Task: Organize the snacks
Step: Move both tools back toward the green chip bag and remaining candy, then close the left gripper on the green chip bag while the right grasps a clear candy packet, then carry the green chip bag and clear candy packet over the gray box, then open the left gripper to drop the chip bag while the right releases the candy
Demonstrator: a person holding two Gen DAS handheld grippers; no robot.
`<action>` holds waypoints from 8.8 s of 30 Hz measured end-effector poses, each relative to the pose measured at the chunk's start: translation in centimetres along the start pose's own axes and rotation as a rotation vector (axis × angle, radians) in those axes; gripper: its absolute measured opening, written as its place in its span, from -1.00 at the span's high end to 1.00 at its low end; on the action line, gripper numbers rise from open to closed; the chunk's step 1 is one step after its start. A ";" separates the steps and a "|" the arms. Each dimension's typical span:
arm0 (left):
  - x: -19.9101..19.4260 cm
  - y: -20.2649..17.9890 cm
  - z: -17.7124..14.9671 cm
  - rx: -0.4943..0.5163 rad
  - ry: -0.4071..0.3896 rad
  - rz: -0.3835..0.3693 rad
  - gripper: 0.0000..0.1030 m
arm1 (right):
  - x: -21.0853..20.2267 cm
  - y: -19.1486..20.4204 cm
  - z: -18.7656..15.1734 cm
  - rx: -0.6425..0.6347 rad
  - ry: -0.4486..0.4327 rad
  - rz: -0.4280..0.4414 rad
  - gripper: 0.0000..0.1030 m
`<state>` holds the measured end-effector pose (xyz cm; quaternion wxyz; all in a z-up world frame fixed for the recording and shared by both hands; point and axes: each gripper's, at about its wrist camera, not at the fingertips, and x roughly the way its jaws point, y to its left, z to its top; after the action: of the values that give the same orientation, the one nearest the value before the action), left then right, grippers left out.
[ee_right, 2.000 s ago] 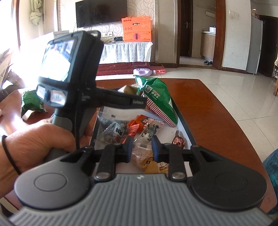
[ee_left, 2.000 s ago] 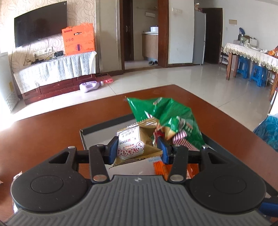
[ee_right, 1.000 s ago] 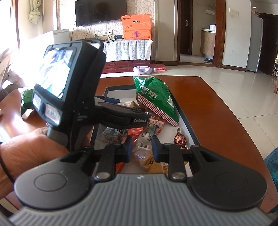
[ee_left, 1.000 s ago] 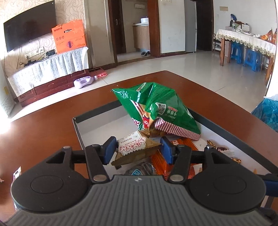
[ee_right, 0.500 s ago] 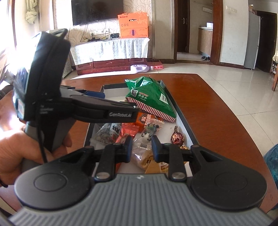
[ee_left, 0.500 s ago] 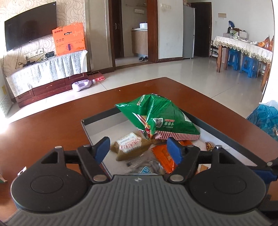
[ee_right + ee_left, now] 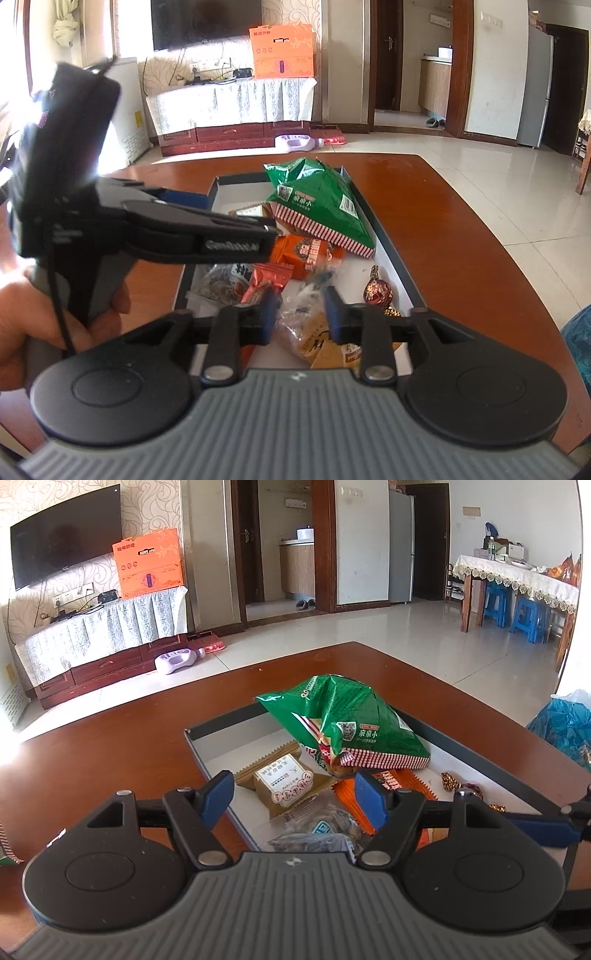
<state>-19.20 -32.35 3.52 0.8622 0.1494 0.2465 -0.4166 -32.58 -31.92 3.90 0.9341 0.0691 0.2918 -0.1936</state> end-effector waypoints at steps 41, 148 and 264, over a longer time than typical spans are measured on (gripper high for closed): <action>-11.3 10.5 -2.6 -0.057 -0.058 0.217 -0.66 | -5.5 5.7 0.2 0.024 -0.395 -0.082 -1.00; -17.0 13.9 -7.0 -0.149 -0.018 0.348 -0.48 | -4.6 15.1 -0.6 -0.109 -0.105 0.283 0.53; -15.3 1.7 -6.9 0.037 -0.082 0.073 -0.94 | -0.8 2.7 -0.7 0.009 -0.049 -0.090 -0.18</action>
<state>-28.07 -18.26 6.21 0.8833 0.1573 0.1977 -0.3950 -32.53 -29.04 3.82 0.9310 0.0554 0.2706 -0.2386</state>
